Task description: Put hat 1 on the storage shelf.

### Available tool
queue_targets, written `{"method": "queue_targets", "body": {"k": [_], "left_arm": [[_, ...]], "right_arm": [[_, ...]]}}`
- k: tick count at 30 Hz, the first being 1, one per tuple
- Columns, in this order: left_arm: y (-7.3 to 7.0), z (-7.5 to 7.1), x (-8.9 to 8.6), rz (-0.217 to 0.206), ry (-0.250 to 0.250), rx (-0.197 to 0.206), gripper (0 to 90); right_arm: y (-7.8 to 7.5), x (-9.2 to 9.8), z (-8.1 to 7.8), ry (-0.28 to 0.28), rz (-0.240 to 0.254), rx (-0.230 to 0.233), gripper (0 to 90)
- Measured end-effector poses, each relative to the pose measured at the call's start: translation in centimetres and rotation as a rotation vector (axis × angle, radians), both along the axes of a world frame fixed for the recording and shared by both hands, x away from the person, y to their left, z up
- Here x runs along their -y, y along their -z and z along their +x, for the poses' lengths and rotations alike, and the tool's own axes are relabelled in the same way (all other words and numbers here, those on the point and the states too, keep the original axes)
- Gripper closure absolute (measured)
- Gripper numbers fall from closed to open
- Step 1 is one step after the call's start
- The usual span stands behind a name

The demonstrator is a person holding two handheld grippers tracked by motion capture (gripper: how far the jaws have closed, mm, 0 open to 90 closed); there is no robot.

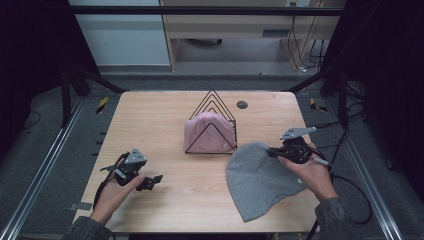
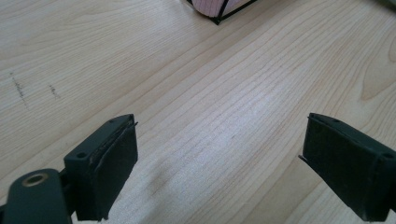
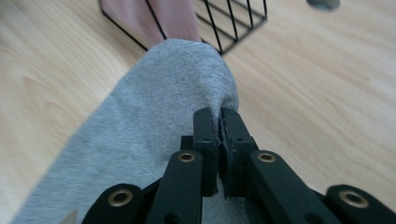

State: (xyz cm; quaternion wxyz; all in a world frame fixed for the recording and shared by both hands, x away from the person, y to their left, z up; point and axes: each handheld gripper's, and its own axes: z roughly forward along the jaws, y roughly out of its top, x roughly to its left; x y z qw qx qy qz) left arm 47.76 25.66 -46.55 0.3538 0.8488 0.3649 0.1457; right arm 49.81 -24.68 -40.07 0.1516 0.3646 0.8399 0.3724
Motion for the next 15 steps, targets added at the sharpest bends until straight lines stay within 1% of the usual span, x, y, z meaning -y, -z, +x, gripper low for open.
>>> {"method": "queue_targets", "body": {"k": [2, 3, 5, 7, 8, 10, 15], "left_arm": [[0.0, 0.0, 0.0, -0.009, 0.003, -0.001, 9.6], [0.0, 0.0, -0.1, -0.016, 0.004, 0.0, 9.6], [-0.1, 0.0, -0.1, -0.026, 0.009, -0.001, 9.6], [0.0, 0.0, -0.1, -0.034, 0.013, -0.012, 9.6], [0.0, 0.0, -0.1, -0.041, 0.019, -0.021, 9.6], [0.1, 0.0, -0.1, -0.05, 0.025, -0.035, 9.6], [-0.1, -0.2, -0.1, -0.068, 0.038, -0.033, 9.5]], "right_arm": [[-0.9, -0.1, -0.8, -0.01, 0.006, 0.021, 86.6], [-1.5, -0.2, -1.2, -0.019, 0.018, 0.033, 86.6], [-2.8, -0.4, -2.1, -0.033, 0.021, 0.06, 86.6], [-4.2, -0.6, -2.8, -0.049, 0.028, 0.087, 86.6], [-4.7, -0.7, -2.9, -0.057, 0.029, 0.097, 86.5], [-6.1, -1.0, -3.3, -0.073, 0.015, 0.125, 86.5], [-8.4, -1.9, -3.9, -0.094, 0.013, 0.179, 86.6]]}}
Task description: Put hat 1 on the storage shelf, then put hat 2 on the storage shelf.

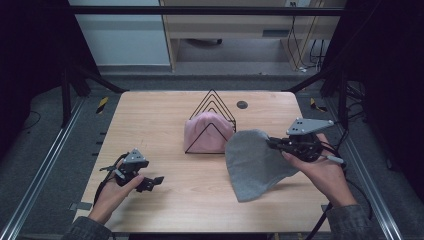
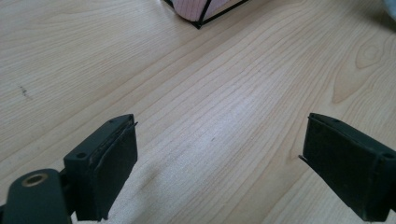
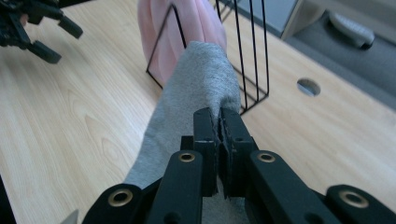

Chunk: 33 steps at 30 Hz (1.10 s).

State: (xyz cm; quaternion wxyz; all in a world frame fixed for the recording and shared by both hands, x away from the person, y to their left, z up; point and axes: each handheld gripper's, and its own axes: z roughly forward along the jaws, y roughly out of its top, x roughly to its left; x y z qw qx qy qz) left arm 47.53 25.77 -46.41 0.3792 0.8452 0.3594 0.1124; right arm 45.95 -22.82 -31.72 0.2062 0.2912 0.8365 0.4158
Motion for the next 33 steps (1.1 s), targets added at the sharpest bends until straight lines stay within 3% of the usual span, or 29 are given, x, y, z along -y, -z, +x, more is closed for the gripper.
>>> {"method": "queue_targets", "body": {"k": [10, 13, 24, 28, 33], "left_arm": [[0.0, -0.3, 0.3, -0.029, 0.031, -0.021, 9.5], [-0.3, -0.5, 0.5, -0.035, 0.048, -0.011, 9.7], [-4.6, -1.4, 2.0, -0.112, 0.123, 0.073, 12.0], [-5.8, -1.0, 2.9, -0.125, 0.158, 0.081, 13.3], [-7.0, -0.2, 4.1, -0.106, 0.189, 0.095, 14.5]], "right_arm": [[-2.7, -2.4, -0.8, -0.075, -0.01, 0.077, 86.6], [-3.3, -3.1, -1.1, -0.096, -0.007, 0.091, 86.5], [-5.3, -6.5, -1.5, -0.174, -0.012, 0.118, 86.6], [-6.1, -8.0, -1.5, -0.203, -0.014, 0.123, 86.6], [-6.4, -10.1, -0.8, -0.233, -0.016, 0.121, 86.5]]}}
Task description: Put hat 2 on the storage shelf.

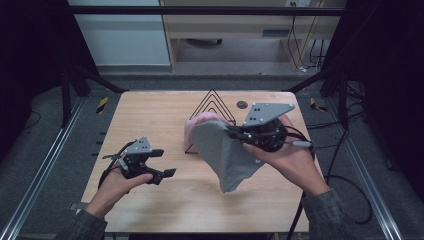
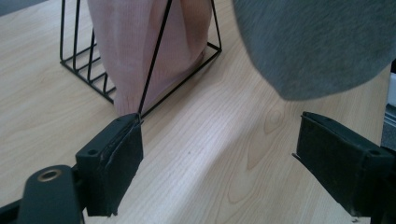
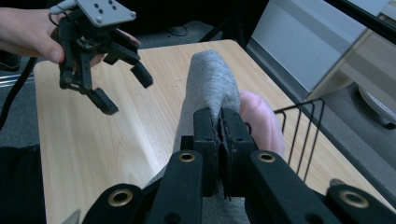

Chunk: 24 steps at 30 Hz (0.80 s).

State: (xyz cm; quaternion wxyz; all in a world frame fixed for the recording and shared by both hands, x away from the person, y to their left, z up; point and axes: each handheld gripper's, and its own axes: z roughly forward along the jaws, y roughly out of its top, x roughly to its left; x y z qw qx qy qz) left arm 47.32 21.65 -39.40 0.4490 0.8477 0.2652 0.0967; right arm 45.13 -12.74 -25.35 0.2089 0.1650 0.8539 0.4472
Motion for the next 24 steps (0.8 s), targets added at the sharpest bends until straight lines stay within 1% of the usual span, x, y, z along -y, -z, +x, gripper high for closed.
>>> {"method": "queue_targets", "body": {"k": [2, 6, 11, 15, 18, 20, 22, 24], "left_arm": [[-0.2, 0.3, 0.3, -0.008, 0.006, 0.002, 15.4], [-0.3, 0.9, 0.8, -0.001, 0.024, 0.01, 17.8], [-0.3, 1.3, 1.1, 0.002, 0.024, 0.017, 20.2], [-0.5, 1.7, 1.1, -0.011, 0.022, 0.018, 22.4], [-0.5, 1.9, 1.3, -0.025, 0.032, 0.027, 24.7], [-0.4, 2.1, 1.5, -0.039, 0.037, 0.024, 27.0], [-0.2, 2.3, 1.8, -0.047, 0.031, 0.025, 31.3], [0.0, 2.7, 2.2, -0.059, 0.037, 0.01, 40.5]], "right_arm": [[0.0, -0.6, 0.2, -0.005, 0.001, -0.001, 86.5], [0.2, -1.9, 0.7, -0.02, 0.009, 0.0, 86.5], [0.3, -3.1, 1.0, -0.038, 0.017, -0.005, 86.5], [0.0, -4.0, 1.0, -0.057, 0.022, -0.002, 86.5], [0.0, -4.5, 1.0, -0.065, 0.026, -0.002, 86.5], [0.0, -4.7, 0.9, -0.067, 0.029, -0.004, 86.5], [0.1, -4.9, 0.9, -0.069, 0.031, -0.009, 86.5], [0.4, -5.0, 1.0, -0.068, 0.031, -0.015, 86.5]]}}
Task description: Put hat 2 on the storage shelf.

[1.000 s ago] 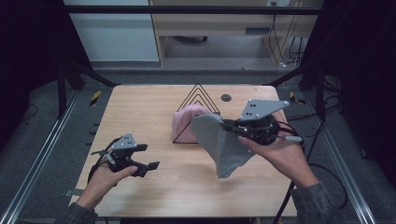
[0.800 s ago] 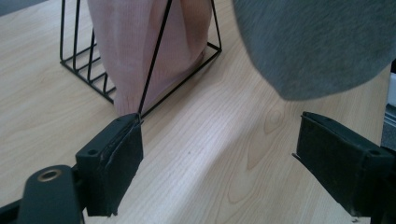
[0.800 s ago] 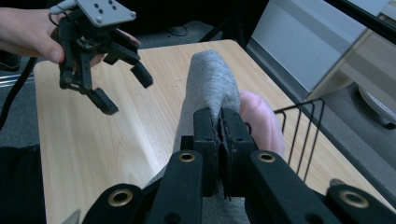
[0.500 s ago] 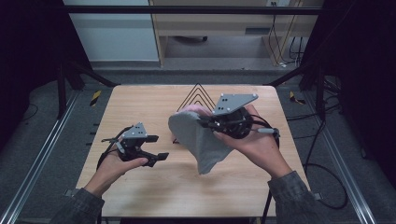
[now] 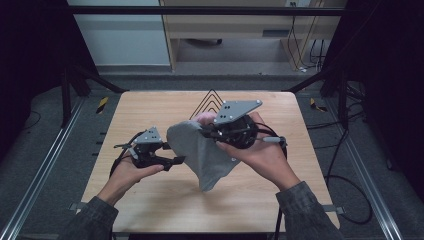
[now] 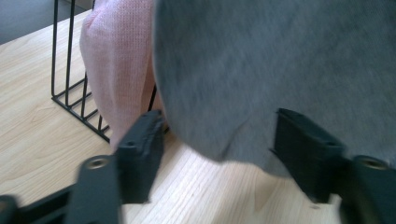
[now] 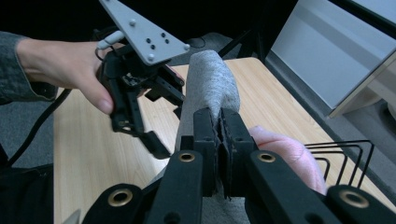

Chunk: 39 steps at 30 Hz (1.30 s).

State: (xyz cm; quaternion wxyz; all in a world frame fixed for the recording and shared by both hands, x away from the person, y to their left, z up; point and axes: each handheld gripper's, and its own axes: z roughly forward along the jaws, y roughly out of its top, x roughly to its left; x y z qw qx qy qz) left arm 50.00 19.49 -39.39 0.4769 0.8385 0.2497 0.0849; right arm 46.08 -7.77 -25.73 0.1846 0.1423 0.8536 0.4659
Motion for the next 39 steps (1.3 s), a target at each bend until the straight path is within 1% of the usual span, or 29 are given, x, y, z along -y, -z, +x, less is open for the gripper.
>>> {"method": "queue_targets", "body": {"k": [1, 2, 3, 4, 5, 7, 8, 9, 12, 14, 16, 17, 18, 20, 22, 23, 25, 26, 27, 31, 32, 34, 35, 36, 38, 39], "left_arm": [[0.2, 0.2, 0.3, -0.003, -0.007, 0.006, 45.8], [0.4, 0.4, 0.6, -0.006, -0.002, 0.009, 54.4], [0.5, 0.6, 0.8, -0.009, 0.007, 0.008, 61.4], [0.7, 0.7, 1.2, -0.011, 0.014, 0.009, 65.5], [0.8, 0.8, 1.5, -0.009, 0.025, 0.009, 72.1], [0.7, 0.8, 2.0, -0.001, 0.034, 0.003, 80.1], [0.5, 0.7, 2.2, 0.012, 0.039, 0.004, 83.9], [0.2, 0.6, 2.4, 0.021, 0.041, 0.003, 85.5], [-1.2, 0.2, 2.5, 0.04, 0.051, 0.018, 86.3], [-2.9, 0.0, 2.5, 0.062, 0.05, 0.035, 86.3], [-4.3, -0.1, 2.3, 0.073, 0.042, 0.044, 86.3], [-5.2, -0.1, 2.2, 0.082, 0.038, 0.053, 86.3], [-6.3, 0.0, 2.1, 0.085, 0.031, 0.059, 86.3], [-7.8, 0.1, 2.0, 0.086, 0.025, 0.067, 86.4], [-10.0, 0.3, 2.1, 0.105, 0.016, 0.093, 86.5], [-10.6, 0.4, 2.1, 0.109, 0.013, 0.099, 86.5], [-12.1, 0.8, 2.0, 0.108, 0.001, 0.107, 86.5], [-12.6, 1.0, 2.0, 0.105, -0.005, 0.105, 86.5], [-13.4, 1.3, 2.0, 0.101, -0.011, 0.104, 86.6], [-15.9, 1.8, 2.1, 0.079, -0.026, 0.138, 86.5], [-16.5, 2.0, 2.2, 0.084, -0.033, 0.152, 86.5], [-17.2, 2.6, 2.4, 0.06, -0.057, 0.161, 86.5], [-17.4, 2.8, 2.5, 0.055, -0.06, 0.165, 86.5], [-17.9, 3.2, 2.6, 0.055, -0.071, 0.181, 86.5], [-18.9, 3.7, 2.8, 0.066, -0.086, 0.208, 86.5], [-19.4, 4.0, 2.8, 0.063, -0.095, 0.218, 86.5]], "right_arm": [[0.2, 0.0, 0.1, 0.001, -0.001, -0.006, 86.5], [0.4, 0.0, 0.1, 0.007, -0.001, -0.012, 86.5], [0.6, 0.1, 0.2, 0.013, -0.005, -0.016, 86.5], [0.8, 0.3, 0.3, 0.018, -0.005, -0.019, 86.5], [1.0, 0.5, 0.3, 0.027, -0.003, -0.026, 86.5], [1.5, 1.1, 0.4, 0.046, 0.001, -0.036, 86.5], [1.7, 1.5, 0.5, 0.056, -0.001, -0.04, 86.5], [1.8, 1.9, 0.5, 0.069, 0.002, -0.043, 86.5], [2.0, 3.1, 0.7, 0.098, 0.012, -0.044, 86.5], [2.0, 4.0, 0.8, 0.125, 0.021, -0.041, 86.5], [1.6, 4.9, 1.1, 0.161, 0.045, -0.04, 86.5], [1.5, 5.2, 1.2, 0.17, 0.054, -0.04, 86.5], [1.2, 5.5, 1.4, 0.18, 0.067, -0.036, 86.5], [0.6, 6.0, 1.7, 0.197, 0.088, -0.032, 86.5], [-0.3, 6.3, 2.2, 0.212, 0.113, -0.028, 86.5], [-0.8, 6.4, 2.3, 0.216, 0.122, -0.021, 86.5], [-1.6, 6.4, 2.6, 0.221, 0.145, -0.015, 86.5], [-2.0, 6.5, 2.8, 0.223, 0.162, -0.014, 86.5], [-2.4, 6.6, 3.0, 0.225, 0.171, -0.011, 86.5], [-4.1, 6.7, 3.8, 0.246, 0.204, 0.006, 86.5], [-4.5, 6.7, 4.0, 0.251, 0.212, 0.012, 86.5], [-4.9, 6.7, 4.5, 0.258, 0.226, 0.019, 86.4], [-5.0, 6.8, 5.0, 0.268, 0.231, 0.03, 86.5], [-5.1, 6.9, 5.4, 0.276, 0.232, 0.03, 86.4], [-5.5, 7.3, 6.4, 0.291, 0.267, 0.028, 86.5], [-5.8, 7.4, 6.9, 0.295, 0.275, 0.029, 86.4]]}}
